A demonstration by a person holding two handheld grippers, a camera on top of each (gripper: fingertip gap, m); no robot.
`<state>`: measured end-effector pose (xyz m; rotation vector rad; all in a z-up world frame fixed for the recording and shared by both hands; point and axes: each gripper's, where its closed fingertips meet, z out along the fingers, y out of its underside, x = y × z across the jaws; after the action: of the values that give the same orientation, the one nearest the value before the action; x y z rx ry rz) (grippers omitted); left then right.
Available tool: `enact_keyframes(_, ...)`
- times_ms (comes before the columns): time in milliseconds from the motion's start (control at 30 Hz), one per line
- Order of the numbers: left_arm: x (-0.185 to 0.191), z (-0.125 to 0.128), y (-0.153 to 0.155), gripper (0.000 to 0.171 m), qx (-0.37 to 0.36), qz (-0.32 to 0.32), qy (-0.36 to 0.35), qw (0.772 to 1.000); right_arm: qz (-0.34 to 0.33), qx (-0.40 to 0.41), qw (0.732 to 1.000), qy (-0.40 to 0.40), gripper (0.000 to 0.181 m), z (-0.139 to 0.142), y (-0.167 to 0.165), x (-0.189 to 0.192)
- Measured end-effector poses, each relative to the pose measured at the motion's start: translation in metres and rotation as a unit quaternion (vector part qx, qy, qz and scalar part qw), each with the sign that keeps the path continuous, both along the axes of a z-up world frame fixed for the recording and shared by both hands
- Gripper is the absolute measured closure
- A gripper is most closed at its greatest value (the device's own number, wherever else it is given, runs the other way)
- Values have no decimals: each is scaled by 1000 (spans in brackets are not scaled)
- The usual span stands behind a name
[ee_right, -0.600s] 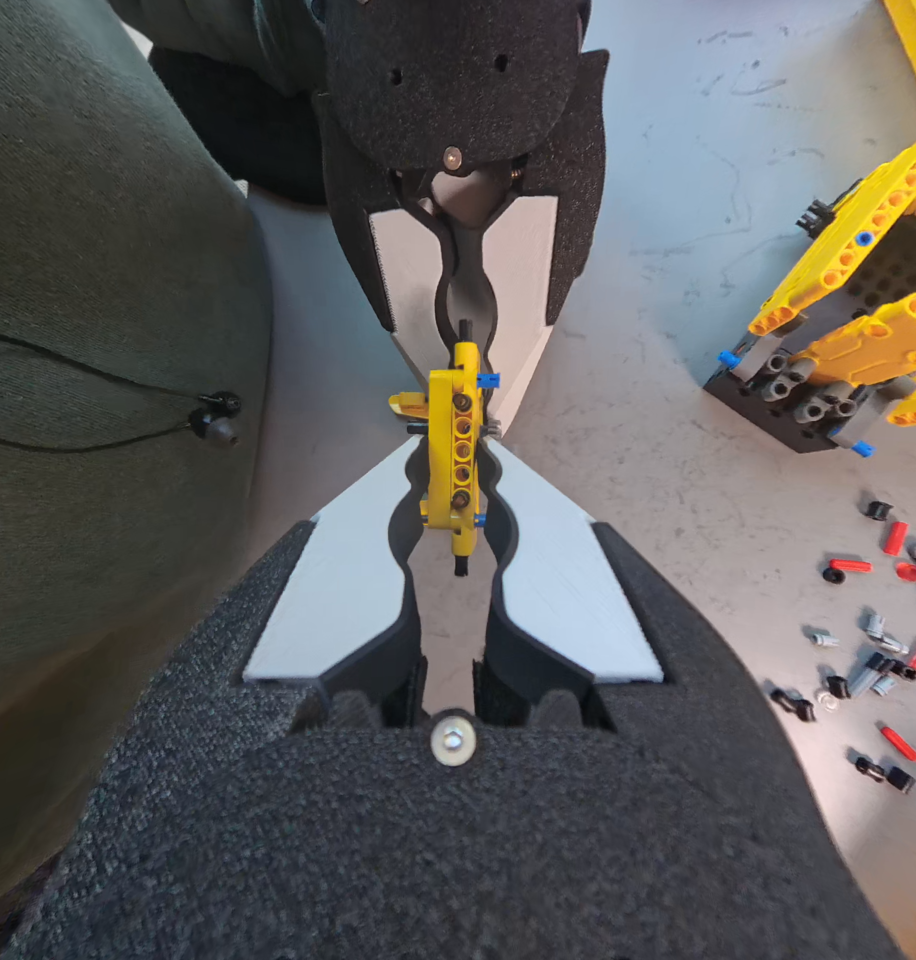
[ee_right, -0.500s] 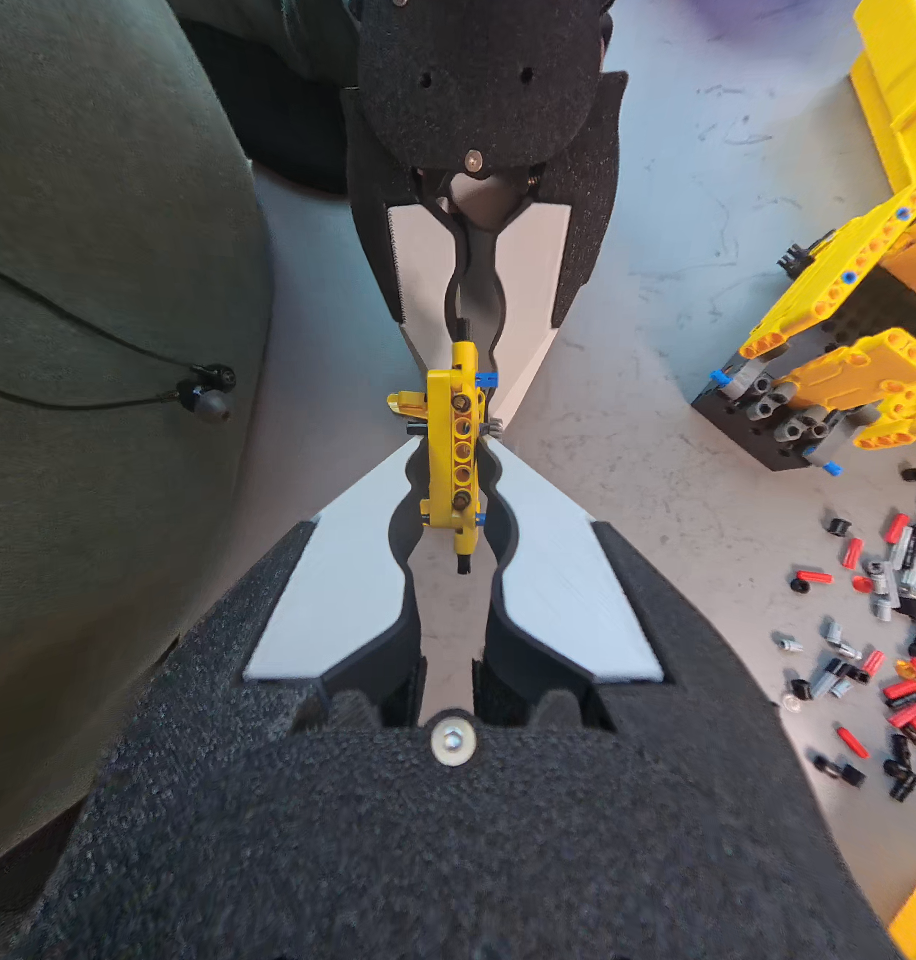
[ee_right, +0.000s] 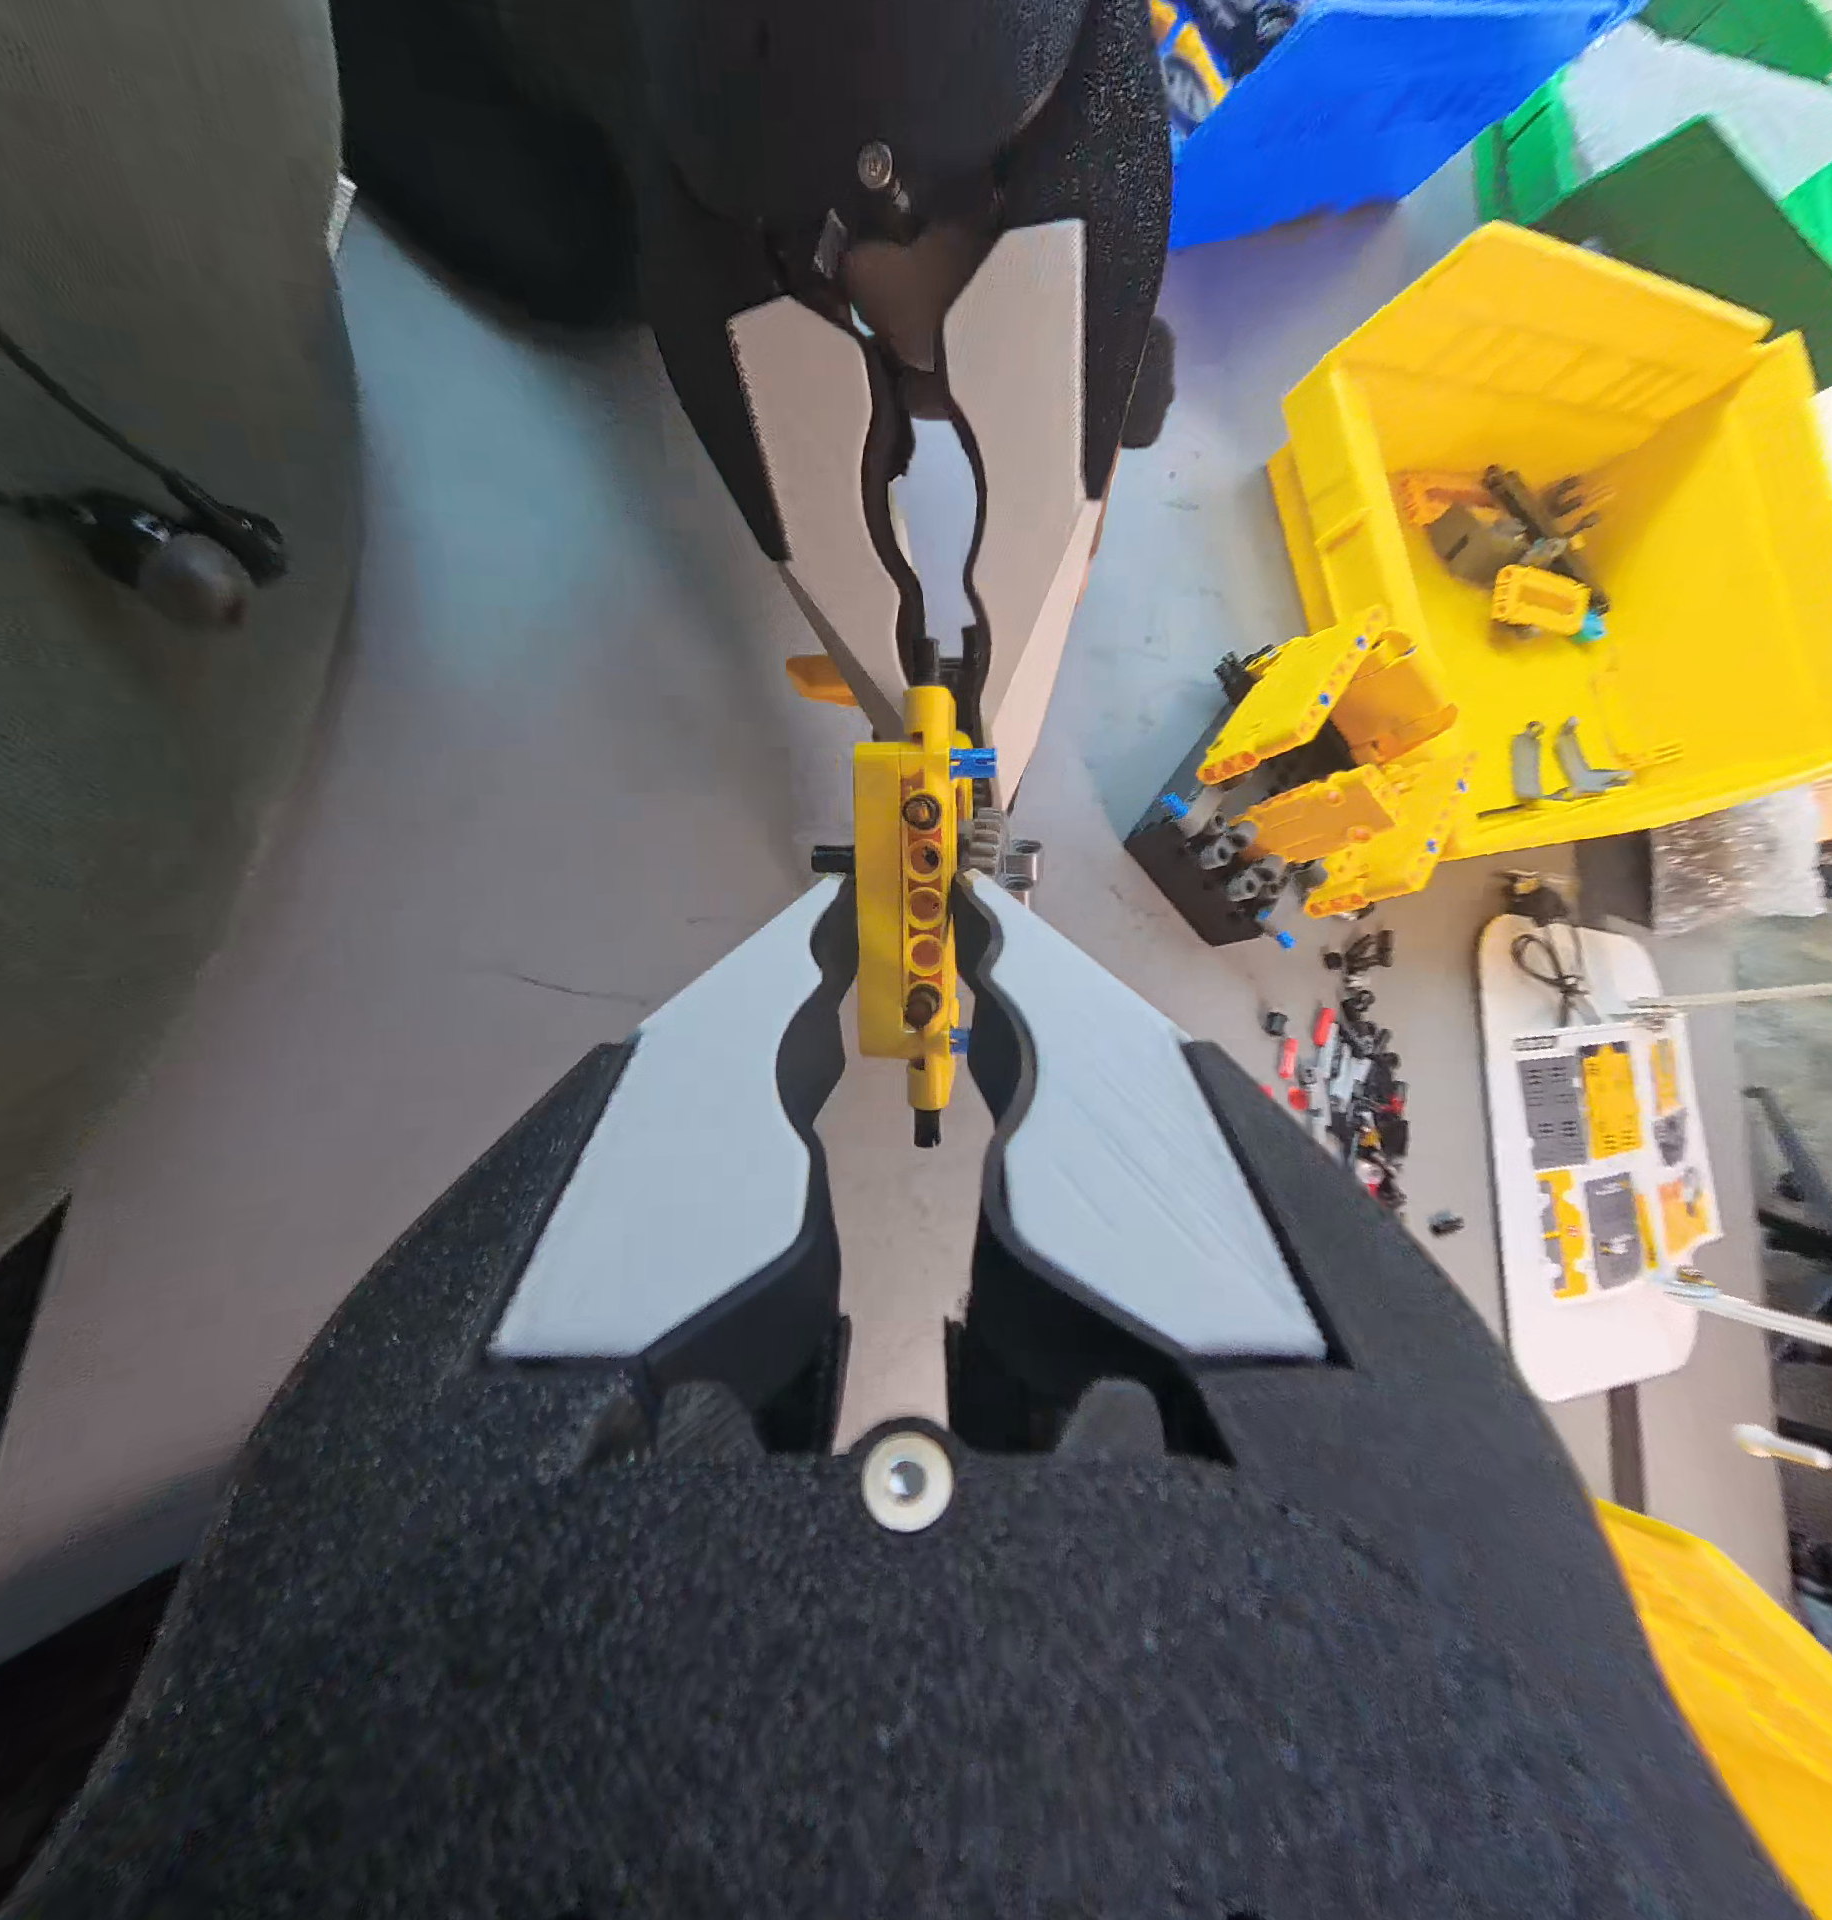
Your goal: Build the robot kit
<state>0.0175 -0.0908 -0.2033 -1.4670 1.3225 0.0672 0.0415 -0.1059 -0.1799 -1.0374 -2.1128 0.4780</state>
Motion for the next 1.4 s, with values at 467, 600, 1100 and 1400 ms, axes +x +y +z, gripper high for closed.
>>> enact_keyframes(467,9,-6,2,165,-124,-45,-99,986,-4,-264,953,151,164,-12,5,6)
enact_keyframes(600,13,-23,15,165,-262,-60,-154,951,-21,-356,932,70,164,-24,21,-4)
enact_keyframes(1100,12,0,22,165,-604,-121,-334,713,-43,-705,708,-4,164,12,66,-5)
enact_keyframes(1400,9,10,20,166,-641,-132,-390,648,-42,-776,625,-69,165,8,60,-10)
